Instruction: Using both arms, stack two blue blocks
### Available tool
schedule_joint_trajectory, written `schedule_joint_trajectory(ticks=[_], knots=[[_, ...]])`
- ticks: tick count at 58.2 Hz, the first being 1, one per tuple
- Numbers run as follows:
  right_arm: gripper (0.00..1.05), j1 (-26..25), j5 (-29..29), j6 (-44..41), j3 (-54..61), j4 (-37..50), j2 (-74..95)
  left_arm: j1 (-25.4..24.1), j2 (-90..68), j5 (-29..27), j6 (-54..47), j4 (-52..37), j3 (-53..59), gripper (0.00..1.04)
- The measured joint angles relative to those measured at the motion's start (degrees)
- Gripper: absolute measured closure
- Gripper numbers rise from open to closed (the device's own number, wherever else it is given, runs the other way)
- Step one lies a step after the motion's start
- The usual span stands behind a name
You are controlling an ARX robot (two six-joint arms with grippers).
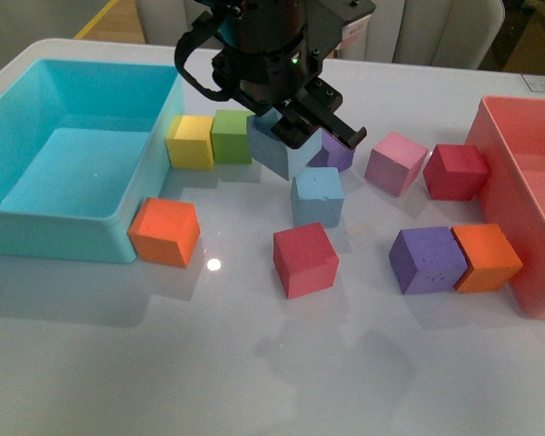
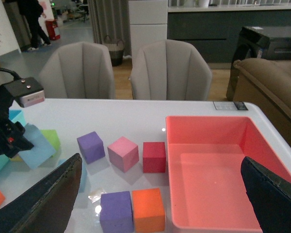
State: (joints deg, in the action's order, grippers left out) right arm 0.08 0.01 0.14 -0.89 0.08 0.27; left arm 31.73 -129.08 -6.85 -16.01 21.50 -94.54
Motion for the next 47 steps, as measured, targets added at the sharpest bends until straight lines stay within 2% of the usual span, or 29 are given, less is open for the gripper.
schedule_joint_trajectory(ticks=[47], knots=[[0.09, 0.00, 0.00, 0.00, 0.00, 0.00, 0.00, 3.96, -14.25, -0.57, -3.87, 5.73, -17.59, 0.73]])
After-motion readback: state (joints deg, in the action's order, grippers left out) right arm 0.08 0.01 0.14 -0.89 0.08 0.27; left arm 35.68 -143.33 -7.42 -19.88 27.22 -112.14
